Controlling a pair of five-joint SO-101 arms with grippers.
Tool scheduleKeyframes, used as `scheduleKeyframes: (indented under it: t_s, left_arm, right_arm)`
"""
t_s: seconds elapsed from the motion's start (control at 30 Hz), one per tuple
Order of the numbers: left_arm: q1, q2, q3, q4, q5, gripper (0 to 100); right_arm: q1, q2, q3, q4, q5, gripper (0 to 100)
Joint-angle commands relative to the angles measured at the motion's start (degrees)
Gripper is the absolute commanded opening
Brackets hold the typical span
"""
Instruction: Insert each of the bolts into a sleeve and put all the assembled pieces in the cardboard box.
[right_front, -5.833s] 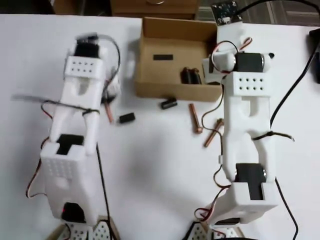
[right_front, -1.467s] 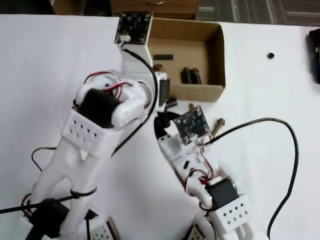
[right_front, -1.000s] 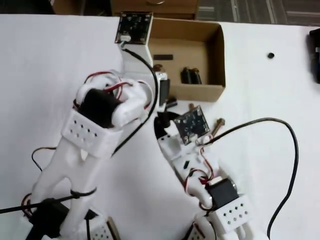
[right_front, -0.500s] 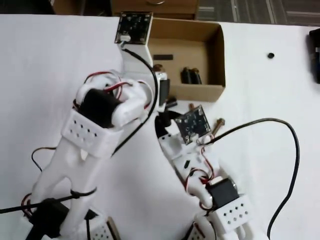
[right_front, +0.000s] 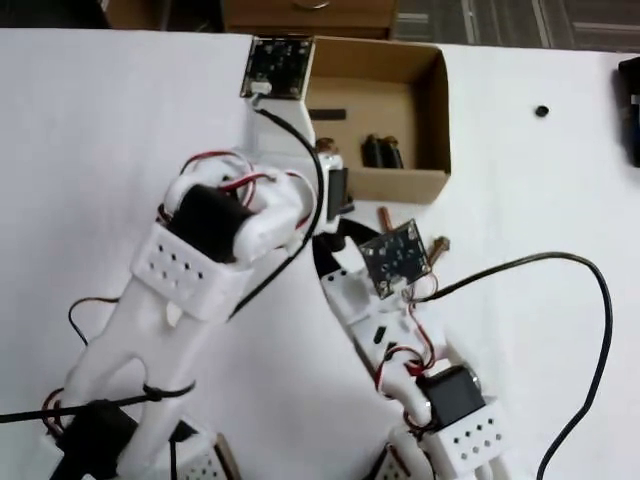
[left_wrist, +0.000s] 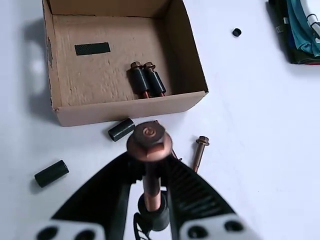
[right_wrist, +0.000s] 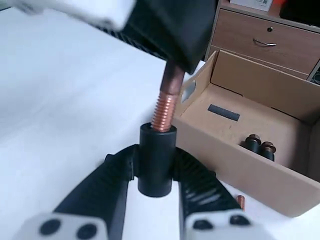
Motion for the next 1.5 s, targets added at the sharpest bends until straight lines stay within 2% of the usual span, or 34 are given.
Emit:
scheduleKeyframes:
  t_s: [0.0, 0.1, 0.3, 1.03, 1.3, 1.47]
  left_arm:
    - [1.7, -2.3, 0.0, 0.5, 0.4, 2]
    - [1.7, -2.3, -0.1, 3.3, 0.4, 2]
    - [1.8, -2.3, 0.4, 7.0, 0.4, 2]
    - [4.8, -2.2, 17.6, 7.9, 0.1, 3]
    - [4.7, -2.2, 17.2, 8.8, 0.1, 22]
    - [4.5, -3.5, 16.2, 8.7, 0.1, 27]
  right_arm:
    - [1.4, -2.1, -0.9, -0.7, -0.4, 2.0]
    - [3.7, -2.0, -0.9, -2.2, -0.4, 2.0]
    - [4.0, -2.0, -1.1, -2.6, -0.4, 2.0]
    - [4.4, -1.9, -2.5, -2.6, -0.3, 2.0]
    - [4.4, -1.9, -2.7, -2.5, -0.1, 2.0]
    - [4.4, -1.9, -2.7, -2.4, -0.1, 2.0]
